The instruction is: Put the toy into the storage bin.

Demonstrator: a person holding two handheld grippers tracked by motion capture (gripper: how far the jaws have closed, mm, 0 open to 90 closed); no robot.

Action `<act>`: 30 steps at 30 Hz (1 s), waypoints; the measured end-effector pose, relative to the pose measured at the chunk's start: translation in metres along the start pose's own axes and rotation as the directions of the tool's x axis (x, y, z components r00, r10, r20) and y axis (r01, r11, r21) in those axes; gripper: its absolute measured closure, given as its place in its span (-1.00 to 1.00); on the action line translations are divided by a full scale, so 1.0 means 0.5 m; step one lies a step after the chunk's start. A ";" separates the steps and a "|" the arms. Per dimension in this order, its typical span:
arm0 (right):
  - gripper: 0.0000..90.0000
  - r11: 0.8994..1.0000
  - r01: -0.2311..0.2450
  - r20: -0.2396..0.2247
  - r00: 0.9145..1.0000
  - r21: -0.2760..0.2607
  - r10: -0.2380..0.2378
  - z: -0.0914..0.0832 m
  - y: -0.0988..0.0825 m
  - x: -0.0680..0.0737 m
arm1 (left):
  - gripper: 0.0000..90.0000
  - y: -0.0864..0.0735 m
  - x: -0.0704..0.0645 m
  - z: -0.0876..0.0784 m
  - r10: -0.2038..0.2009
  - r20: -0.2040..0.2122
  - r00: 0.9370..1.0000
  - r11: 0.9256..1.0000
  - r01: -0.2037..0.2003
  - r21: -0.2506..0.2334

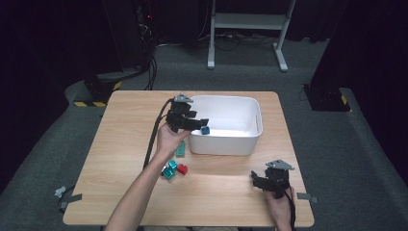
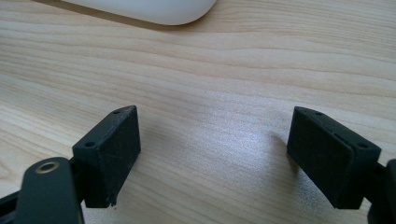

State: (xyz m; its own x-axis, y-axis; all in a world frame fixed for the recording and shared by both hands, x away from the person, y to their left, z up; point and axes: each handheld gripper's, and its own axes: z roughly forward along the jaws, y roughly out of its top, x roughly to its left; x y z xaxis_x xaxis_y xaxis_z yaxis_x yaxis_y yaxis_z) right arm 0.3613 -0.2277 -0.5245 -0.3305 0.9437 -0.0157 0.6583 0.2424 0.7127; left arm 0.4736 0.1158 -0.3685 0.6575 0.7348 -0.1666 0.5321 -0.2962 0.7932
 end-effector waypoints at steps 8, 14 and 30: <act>-0.62 1.000 0.002 0.000 1.000 0.000 -0.002 0.000 0.000 0.000 | -0.22 -0.011 0.007 -0.023 0.001 -0.018 1.000 1.000 -0.001 -0.022; -0.62 1.000 0.002 0.000 1.000 -0.001 -0.002 0.000 0.000 0.000 | -0.22 -0.022 0.015 -0.047 -0.001 -0.034 0.999 1.000 0.000 -0.028; -0.62 1.000 0.003 -0.001 1.000 -0.001 -0.003 0.000 0.000 0.000 | -0.22 -0.086 0.046 -0.136 -0.038 -0.086 0.996 0.996 0.031 -0.081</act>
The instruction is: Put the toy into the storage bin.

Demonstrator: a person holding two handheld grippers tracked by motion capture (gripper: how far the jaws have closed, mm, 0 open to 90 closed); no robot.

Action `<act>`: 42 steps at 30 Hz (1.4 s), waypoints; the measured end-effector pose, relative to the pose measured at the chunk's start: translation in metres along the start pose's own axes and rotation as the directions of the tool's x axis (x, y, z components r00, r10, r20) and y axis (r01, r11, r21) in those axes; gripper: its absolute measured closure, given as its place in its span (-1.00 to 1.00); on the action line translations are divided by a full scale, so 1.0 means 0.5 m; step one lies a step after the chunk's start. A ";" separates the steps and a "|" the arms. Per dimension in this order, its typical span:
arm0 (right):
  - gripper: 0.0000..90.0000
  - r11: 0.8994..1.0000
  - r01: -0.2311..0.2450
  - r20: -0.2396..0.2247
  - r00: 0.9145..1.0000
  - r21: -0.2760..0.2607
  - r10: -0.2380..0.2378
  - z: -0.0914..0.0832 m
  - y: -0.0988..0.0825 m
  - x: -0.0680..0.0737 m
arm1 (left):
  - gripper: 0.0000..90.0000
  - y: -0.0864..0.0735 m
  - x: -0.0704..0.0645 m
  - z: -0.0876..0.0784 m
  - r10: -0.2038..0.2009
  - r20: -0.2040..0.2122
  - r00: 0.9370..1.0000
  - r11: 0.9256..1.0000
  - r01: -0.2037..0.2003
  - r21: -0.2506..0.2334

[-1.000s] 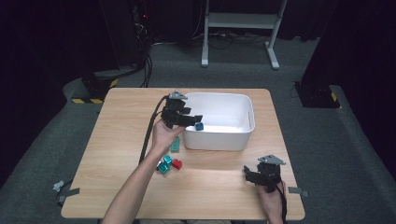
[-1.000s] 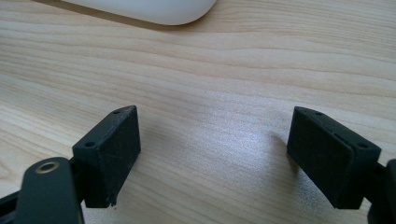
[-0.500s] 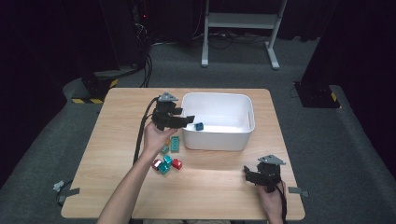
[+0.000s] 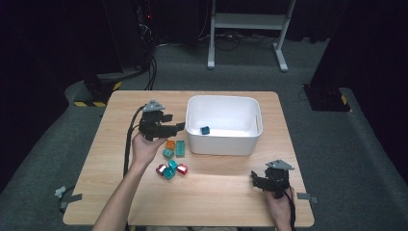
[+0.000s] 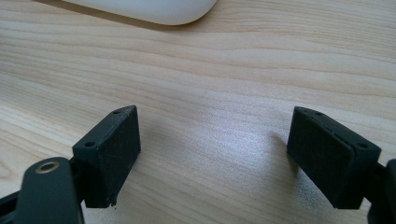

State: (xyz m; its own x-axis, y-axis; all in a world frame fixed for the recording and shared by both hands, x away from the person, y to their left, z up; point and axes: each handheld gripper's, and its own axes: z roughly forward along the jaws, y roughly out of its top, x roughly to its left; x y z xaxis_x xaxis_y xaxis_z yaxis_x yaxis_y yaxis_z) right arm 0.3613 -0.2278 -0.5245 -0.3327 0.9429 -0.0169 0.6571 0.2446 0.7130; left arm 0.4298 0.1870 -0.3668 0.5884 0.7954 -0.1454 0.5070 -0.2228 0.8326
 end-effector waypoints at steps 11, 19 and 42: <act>-0.62 1.000 0.000 0.000 1.000 0.000 0.000 0.000 0.000 0.000 | -0.23 -0.060 0.023 -0.034 -0.005 -0.074 0.997 1.000 0.007 0.021; -0.62 1.000 0.000 0.000 1.000 0.000 0.000 0.000 0.000 0.000 | -0.24 -0.105 0.031 -0.032 -0.007 -0.107 0.994 0.999 0.012 0.048; -0.62 1.000 0.000 0.000 1.000 0.000 0.000 0.000 0.000 0.000 | -0.24 -0.213 0.059 0.022 -0.056 -0.139 0.989 0.989 0.074 0.126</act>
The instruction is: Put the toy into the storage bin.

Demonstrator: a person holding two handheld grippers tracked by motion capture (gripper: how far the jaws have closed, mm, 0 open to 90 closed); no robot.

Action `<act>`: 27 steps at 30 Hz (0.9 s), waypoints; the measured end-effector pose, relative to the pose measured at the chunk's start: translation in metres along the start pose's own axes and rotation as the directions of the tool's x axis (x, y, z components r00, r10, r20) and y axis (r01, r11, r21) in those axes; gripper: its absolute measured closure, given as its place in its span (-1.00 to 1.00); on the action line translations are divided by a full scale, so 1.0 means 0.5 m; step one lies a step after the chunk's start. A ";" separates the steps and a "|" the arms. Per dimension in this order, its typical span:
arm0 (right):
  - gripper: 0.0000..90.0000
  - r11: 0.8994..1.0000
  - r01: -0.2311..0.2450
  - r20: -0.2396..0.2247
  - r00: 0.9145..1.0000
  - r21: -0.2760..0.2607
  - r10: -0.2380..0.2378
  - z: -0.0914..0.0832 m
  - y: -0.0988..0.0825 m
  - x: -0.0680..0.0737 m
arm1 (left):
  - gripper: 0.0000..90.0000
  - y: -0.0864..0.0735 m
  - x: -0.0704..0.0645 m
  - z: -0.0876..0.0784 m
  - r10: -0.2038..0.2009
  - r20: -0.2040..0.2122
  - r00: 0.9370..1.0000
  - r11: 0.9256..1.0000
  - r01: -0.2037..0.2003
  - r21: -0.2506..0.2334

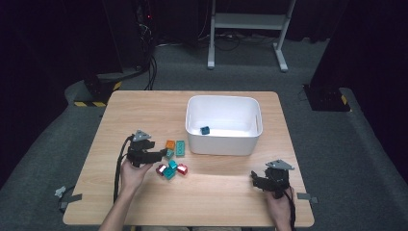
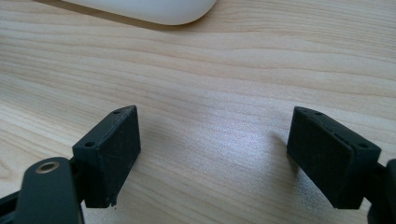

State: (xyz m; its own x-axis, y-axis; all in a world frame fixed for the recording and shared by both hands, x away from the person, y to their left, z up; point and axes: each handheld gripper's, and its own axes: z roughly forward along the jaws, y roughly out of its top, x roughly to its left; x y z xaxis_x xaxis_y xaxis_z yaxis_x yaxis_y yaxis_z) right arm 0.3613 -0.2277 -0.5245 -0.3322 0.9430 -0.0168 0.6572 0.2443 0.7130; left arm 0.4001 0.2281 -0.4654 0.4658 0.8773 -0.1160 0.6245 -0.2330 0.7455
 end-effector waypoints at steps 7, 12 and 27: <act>-0.62 1.000 0.000 0.000 1.000 0.000 0.000 0.000 0.000 0.000 | -0.24 -0.008 -0.002 0.027 0.002 -0.006 1.000 1.000 -0.002 0.025; -0.62 1.000 0.000 0.000 1.000 0.000 0.000 0.000 0.000 0.000 | -0.22 -0.011 -0.003 0.041 0.005 -0.014 1.000 0.999 -0.004 0.036; -0.62 1.000 0.000 0.000 1.000 0.000 0.000 0.000 0.000 0.000 | -0.16 -0.016 0.000 0.074 0.013 -0.036 0.999 0.997 -0.010 0.072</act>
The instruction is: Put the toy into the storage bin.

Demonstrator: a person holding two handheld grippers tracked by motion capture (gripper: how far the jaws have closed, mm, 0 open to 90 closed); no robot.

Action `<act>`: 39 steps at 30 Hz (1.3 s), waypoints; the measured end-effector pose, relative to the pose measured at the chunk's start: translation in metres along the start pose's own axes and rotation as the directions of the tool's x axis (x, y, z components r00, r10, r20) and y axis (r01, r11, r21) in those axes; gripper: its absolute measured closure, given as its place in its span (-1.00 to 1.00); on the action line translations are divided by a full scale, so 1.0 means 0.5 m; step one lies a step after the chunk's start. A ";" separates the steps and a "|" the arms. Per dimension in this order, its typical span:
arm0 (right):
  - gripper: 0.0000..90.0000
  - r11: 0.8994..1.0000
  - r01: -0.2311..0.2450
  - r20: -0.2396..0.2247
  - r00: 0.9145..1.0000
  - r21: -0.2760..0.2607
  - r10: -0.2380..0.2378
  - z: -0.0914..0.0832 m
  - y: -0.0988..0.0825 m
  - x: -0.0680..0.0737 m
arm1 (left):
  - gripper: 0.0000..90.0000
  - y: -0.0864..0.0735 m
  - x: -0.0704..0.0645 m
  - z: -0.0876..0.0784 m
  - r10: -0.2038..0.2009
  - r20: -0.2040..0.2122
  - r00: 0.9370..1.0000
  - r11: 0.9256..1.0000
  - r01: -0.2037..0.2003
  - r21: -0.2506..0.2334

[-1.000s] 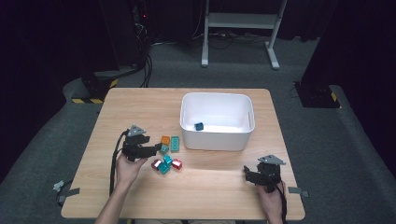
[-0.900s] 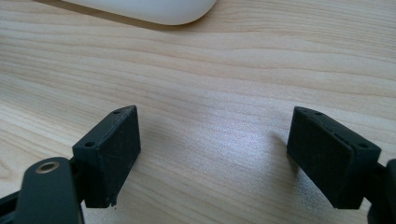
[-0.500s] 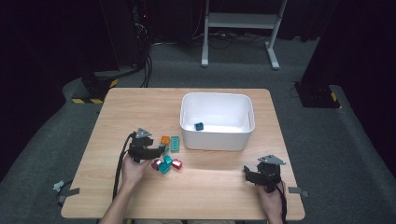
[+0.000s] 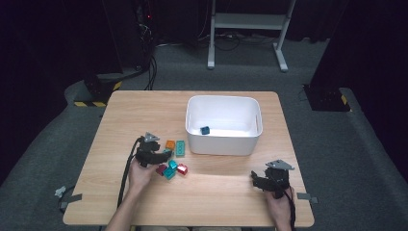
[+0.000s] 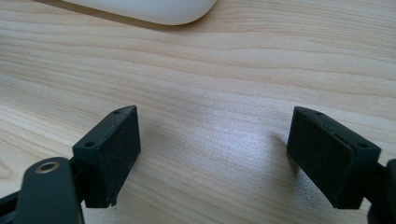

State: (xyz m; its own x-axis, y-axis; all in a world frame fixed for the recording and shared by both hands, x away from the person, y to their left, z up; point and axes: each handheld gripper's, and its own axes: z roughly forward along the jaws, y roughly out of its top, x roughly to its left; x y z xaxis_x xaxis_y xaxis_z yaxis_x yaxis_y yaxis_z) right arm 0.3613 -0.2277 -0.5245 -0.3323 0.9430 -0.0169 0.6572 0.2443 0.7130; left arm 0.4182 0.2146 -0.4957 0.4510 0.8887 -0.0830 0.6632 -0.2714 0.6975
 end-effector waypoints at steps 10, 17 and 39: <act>-0.62 1.000 0.000 0.000 1.000 0.000 0.000 0.000 0.000 0.000 | -0.03 -0.001 -0.003 0.011 0.005 0.017 1.000 1.000 -0.006 0.012; -0.62 1.000 0.000 0.000 1.000 0.000 0.000 0.000 0.000 0.000 | 0.09 -0.003 -0.005 0.017 0.012 0.024 1.000 1.000 -0.012 0.024; -0.62 1.000 0.000 0.000 1.000 0.000 0.000 0.000 0.000 0.000 | 0.27 -0.004 -0.007 0.020 0.023 0.028 0.999 0.999 -0.024 0.031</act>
State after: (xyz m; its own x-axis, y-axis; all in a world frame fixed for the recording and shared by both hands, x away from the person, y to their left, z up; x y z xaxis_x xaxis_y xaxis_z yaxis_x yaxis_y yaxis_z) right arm 0.3613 -0.2277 -0.5245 -0.3323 0.9430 -0.0170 0.6571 0.2444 0.7131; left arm 0.4213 0.2084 -0.5041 0.4828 0.8715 -0.0865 0.6701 -0.3040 0.6771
